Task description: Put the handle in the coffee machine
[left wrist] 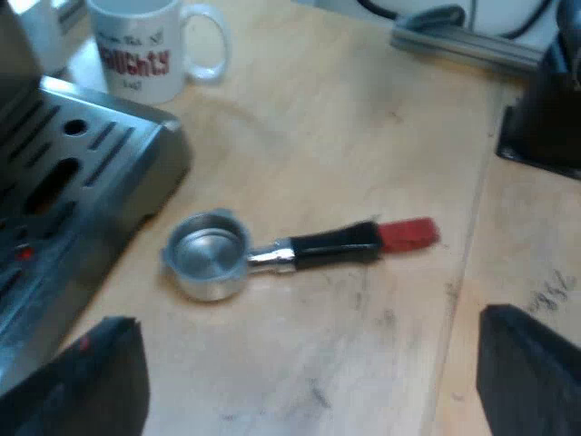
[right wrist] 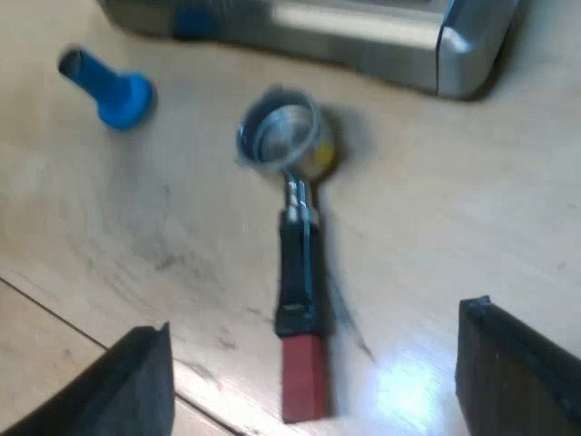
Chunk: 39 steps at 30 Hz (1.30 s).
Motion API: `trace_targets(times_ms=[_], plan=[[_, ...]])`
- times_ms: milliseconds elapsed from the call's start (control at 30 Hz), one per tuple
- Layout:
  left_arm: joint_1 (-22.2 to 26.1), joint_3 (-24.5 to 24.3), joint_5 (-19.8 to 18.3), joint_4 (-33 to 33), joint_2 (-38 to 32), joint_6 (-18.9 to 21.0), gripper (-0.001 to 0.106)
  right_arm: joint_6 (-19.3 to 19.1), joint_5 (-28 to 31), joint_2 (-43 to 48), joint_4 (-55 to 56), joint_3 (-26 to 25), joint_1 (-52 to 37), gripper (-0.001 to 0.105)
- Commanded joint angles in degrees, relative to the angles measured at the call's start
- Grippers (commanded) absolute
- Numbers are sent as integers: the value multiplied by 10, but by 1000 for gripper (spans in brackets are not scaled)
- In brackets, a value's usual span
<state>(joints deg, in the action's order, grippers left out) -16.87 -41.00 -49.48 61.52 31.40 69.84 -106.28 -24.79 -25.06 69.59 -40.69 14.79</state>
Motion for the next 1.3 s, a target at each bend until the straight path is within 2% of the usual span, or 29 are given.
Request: trace_targets(times_ms=[33, 233, 333, 467, 600, 767, 867, 933, 967, 1033, 1133, 1167, 1233, 1300], plan=[[-89, -2, 18, 3, 20, 2, 75, 2, 27, -20, 1, -4, 27, 66], [-158, -2, 24, 3, 49, 2, 75, 58, 96, -58, 1, -4, 64, 66], [-178, -2, 24, 0, 68, 2, 75, 63, 109, -77, 1, -4, 78, 66], [-183, -2, 24, -1, 92, 2, 75, 89, 111, -99, 1, -4, 95, 66], [-183, -2, 24, -1, 115, 2, 75, 98, 121, -114, 1, -2, 111, 66], [-183, -2, 64, -3, 124, 2, 75, 133, 206, -165, 1, 16, 177, 66], [-183, -2, 74, -4, 124, 2, 75, 142, 223, -182, -3, 24, 199, 62], [-183, -2, 78, -5, 124, 2, 75, 156, 224, -209, -10, 37, 228, 45], [-183, -2, 80, -5, 124, 2, 75, 158, 224, -213, -12, 38, 231, 43], [-183, -2, 85, -9, 124, 2, 75, 174, 224, -229, -24, 43, 248, 28], [-183, -2, 85, -18, 124, 2, 75, 183, 236, -248, -44, 43, 261, 14], [-183, -2, 85, -18, 124, 2, 75, 183, 236, -248, -44, 43, 261, 14], [-183, -2, 86, -18, 124, 2, 75, 183, 236, -269, -76, 43, 272, 0], [-183, -2, 86, -18, 124, 2, 75, 183, 237, -281, -92, 43, 275, 0]])
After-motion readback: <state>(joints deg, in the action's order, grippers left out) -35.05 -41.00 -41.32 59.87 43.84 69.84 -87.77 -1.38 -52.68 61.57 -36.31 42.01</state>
